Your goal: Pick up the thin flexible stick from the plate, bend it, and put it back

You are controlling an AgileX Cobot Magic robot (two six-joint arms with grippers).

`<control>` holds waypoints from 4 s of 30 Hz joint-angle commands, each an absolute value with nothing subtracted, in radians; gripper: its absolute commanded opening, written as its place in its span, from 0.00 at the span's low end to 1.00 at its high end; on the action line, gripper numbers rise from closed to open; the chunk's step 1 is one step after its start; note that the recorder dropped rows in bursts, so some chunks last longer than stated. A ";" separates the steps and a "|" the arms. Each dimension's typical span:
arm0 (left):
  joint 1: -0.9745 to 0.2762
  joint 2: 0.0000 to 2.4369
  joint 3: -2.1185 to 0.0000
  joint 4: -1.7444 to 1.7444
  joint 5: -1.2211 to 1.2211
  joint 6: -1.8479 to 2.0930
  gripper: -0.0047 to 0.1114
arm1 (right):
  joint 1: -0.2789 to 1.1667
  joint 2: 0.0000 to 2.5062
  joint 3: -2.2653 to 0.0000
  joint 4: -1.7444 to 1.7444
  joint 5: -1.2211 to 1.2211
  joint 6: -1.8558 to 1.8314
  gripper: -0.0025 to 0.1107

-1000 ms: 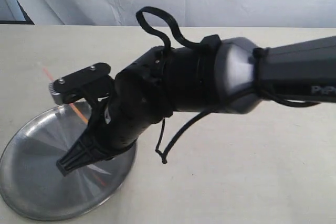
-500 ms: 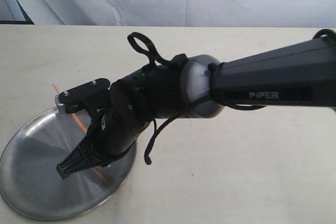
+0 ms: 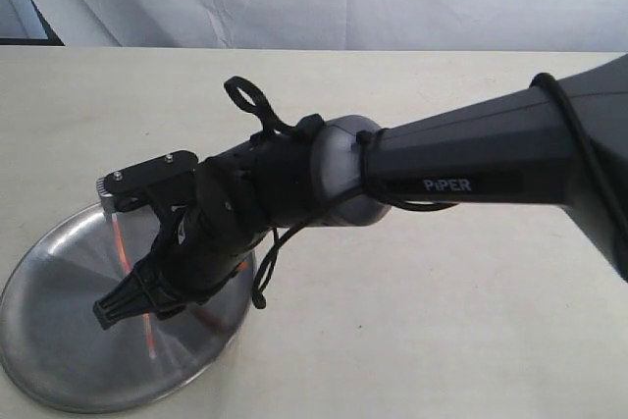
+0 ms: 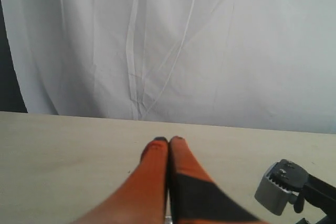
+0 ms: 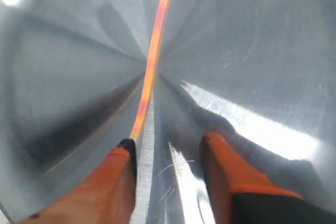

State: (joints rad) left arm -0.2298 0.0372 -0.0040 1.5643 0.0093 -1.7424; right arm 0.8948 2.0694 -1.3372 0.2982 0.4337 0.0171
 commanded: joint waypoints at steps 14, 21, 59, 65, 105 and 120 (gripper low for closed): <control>-0.230 0.036 0.000 1.565 0.036 -1.745 0.04 | 0.890 1.865 -1.311 0.230 0.535 0.019 0.02; -0.230 0.036 0.000 1.564 0.028 -1.745 0.04 | 0.890 1.734 -1.228 0.230 0.533 0.023 0.01; -0.230 0.036 0.000 1.593 0.024 -1.745 0.04 | 0.897 1.395 -0.965 0.166 0.112 -0.055 0.01; -0.230 0.036 0.000 1.597 0.024 -1.745 0.04 | 0.897 1.208 -0.791 0.169 0.079 -0.053 0.01; -0.230 0.036 0.000 1.597 0.022 -1.745 0.04 | 0.210 0.000 -0.040 0.167 0.258 -0.053 0.01; -0.230 0.036 0.000 1.601 0.022 -1.745 0.04 | 0.210 0.000 -0.040 0.167 0.258 -0.053 0.01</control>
State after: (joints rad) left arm -0.2298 0.0372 -0.0040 1.6003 0.0209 -1.7424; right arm 0.2136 0.0065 -0.0431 0.1669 0.2641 -0.0492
